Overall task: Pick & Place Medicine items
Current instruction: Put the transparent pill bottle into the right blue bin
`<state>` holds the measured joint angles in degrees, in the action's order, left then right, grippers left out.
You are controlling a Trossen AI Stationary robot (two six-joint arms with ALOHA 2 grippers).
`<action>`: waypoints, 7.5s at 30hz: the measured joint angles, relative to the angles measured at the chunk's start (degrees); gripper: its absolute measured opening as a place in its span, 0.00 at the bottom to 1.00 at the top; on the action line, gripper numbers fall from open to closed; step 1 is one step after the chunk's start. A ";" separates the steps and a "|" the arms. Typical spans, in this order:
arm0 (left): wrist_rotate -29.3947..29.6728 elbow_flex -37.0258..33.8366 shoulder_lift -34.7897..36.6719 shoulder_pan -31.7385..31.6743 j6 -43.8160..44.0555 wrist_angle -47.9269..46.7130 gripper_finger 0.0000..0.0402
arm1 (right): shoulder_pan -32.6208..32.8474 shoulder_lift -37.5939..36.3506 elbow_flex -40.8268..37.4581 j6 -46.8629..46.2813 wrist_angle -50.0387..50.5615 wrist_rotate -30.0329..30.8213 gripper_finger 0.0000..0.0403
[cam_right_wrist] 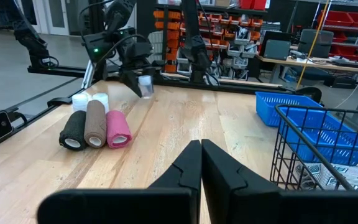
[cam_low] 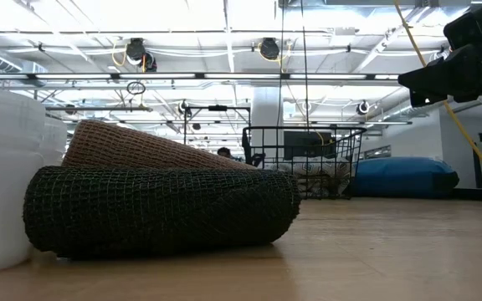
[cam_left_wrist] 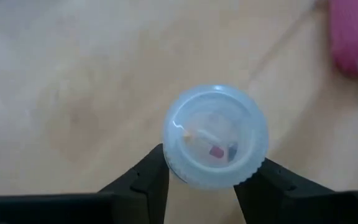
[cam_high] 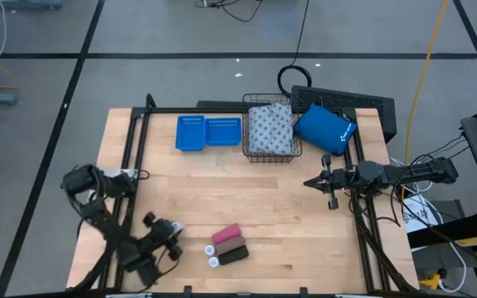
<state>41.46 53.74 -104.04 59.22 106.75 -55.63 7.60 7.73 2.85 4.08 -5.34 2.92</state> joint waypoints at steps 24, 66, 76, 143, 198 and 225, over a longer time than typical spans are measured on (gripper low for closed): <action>-30.95 0.00 13.71 -48.00 -95.24 65.96 0.36 | 0.00 0.00 0.00 0.02 0.02 -0.02 0.00; -38.41 0.00 8.36 -53.42 -102.08 61.35 0.36 | 0.09 33.00 7.73 -17.14 -44.14 4.39 0.00; -38.43 0.00 8.36 -53.40 -101.54 60.69 0.36 | 0.09 63.28 30.42 -11.43 -38.44 -2.33 0.19; -36.92 -0.03 9.61 -53.75 -102.39 72.17 0.71 | -2.53 66.39 45.47 -4.91 -9.01 6.80 0.31; -34.81 -17.46 9.25 -53.81 -98.43 108.85 0.36 | -2.11 69.14 51.92 -9.11 -8.35 2.70 0.63; -37.39 -17.46 9.10 -53.89 -100.64 117.39 0.36 | -2.98 78.14 73.25 -5.53 26.69 3.22 0.64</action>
<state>4.07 36.27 -94.94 5.33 6.11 61.76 4.62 85.86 76.09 -1.45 21.34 6.14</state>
